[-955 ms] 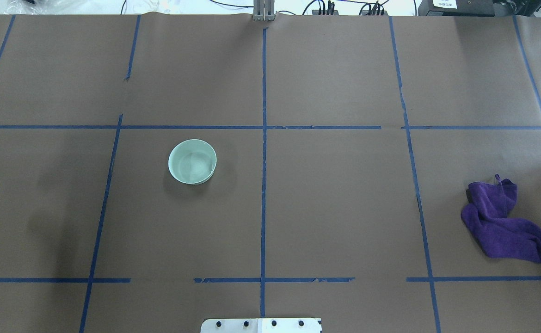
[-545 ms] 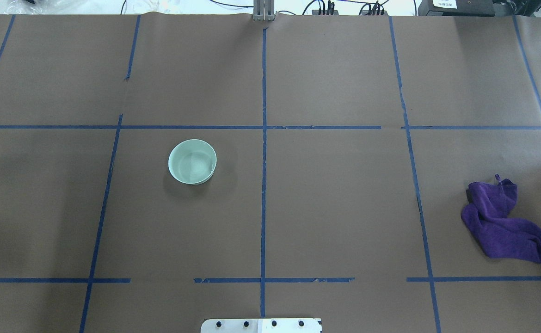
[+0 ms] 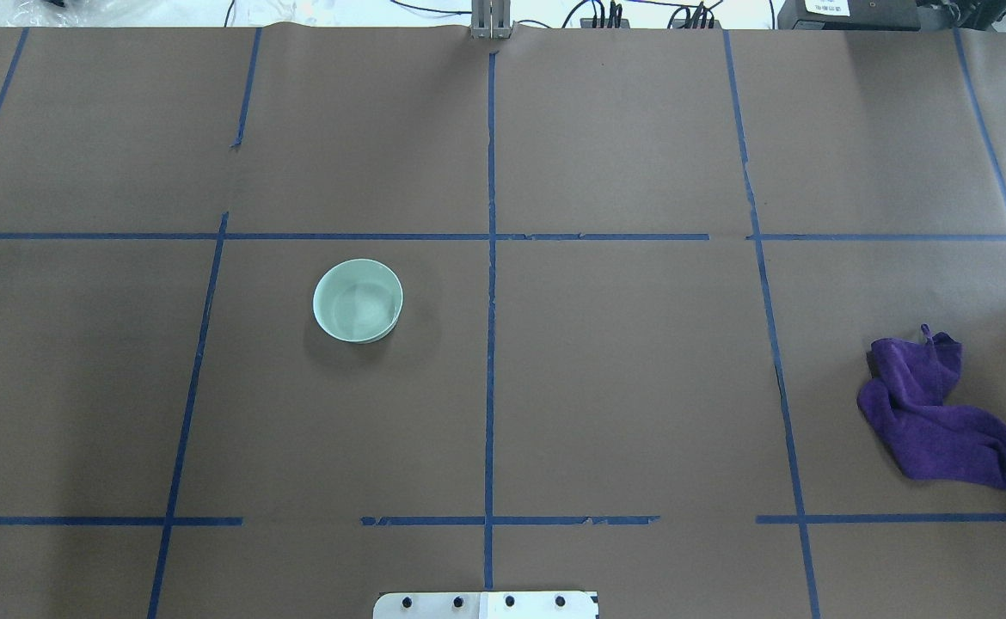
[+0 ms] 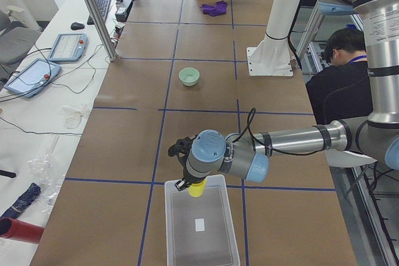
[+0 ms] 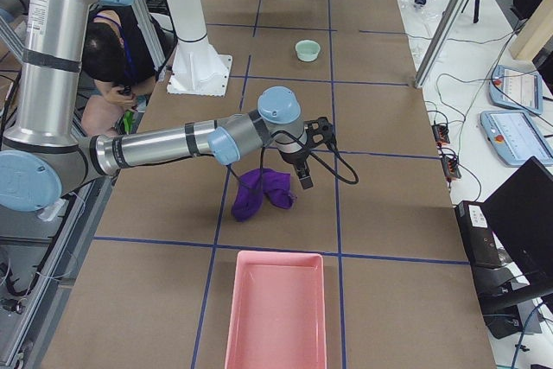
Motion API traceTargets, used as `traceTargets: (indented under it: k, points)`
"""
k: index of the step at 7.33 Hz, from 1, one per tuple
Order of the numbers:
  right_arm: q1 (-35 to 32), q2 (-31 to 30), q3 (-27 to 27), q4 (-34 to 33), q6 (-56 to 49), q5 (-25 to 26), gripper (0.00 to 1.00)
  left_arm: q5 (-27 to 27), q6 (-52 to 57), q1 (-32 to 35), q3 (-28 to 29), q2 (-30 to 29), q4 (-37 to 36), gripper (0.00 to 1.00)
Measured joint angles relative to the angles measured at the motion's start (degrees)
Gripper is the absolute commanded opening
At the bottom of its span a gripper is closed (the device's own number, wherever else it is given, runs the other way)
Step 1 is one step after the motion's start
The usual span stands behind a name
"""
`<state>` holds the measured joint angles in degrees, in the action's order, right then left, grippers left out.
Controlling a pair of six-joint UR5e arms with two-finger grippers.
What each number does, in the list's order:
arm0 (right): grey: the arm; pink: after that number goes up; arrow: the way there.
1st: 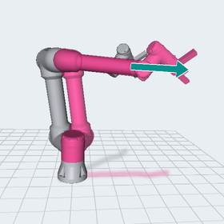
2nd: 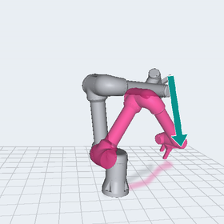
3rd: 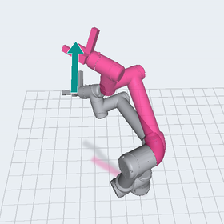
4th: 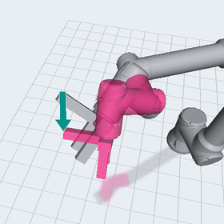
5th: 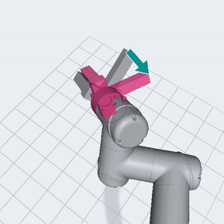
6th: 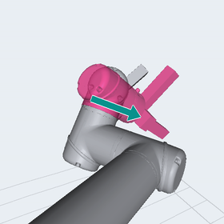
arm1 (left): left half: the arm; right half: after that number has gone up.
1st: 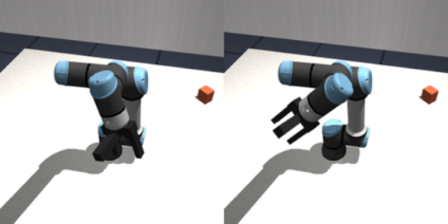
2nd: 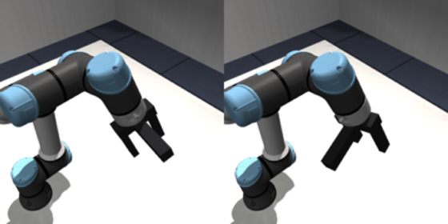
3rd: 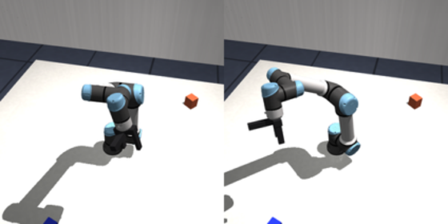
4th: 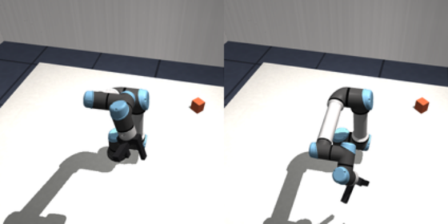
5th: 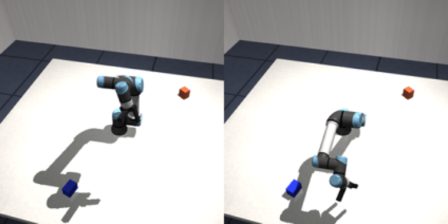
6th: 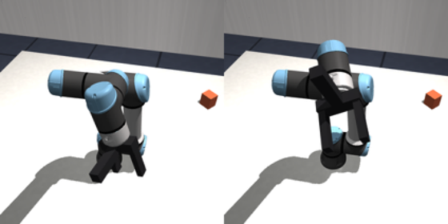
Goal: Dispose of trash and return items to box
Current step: 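Carry the yellow cup into the clear bin and release it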
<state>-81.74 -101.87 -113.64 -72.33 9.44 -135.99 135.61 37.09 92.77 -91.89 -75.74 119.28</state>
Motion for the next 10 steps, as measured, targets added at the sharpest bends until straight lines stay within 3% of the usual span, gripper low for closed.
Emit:
traceTargets:
  k: [3,6,7,8,9,10]
  points:
    - [0.00,-0.03,0.01,0.00,-0.02,-0.03,1.00,0.45,-10.18,-1.83,8.59,0.61,15.86,0.00]
    - [-0.02,0.00,0.02,0.00,0.02,-0.06,1.00,3.25,-12.21,-5.46,10.48,0.76,18.01,0.01]
    - [-0.01,0.00,0.00,0.00,0.03,-0.07,1.00,4.34,-12.95,-6.73,10.79,0.76,18.05,0.48]
    - [0.00,0.00,0.00,0.00,0.01,-0.09,1.00,4.87,-13.31,-7.58,11.12,0.77,18.05,0.75]
    - [0.00,0.00,0.00,0.00,0.01,-0.12,1.00,5.03,-13.35,-8.00,11.37,0.77,18.16,1.00]
    - [0.00,0.00,0.00,0.00,0.00,-0.14,1.00,4.95,-13.24,-8.19,11.49,0.82,18.66,1.00]
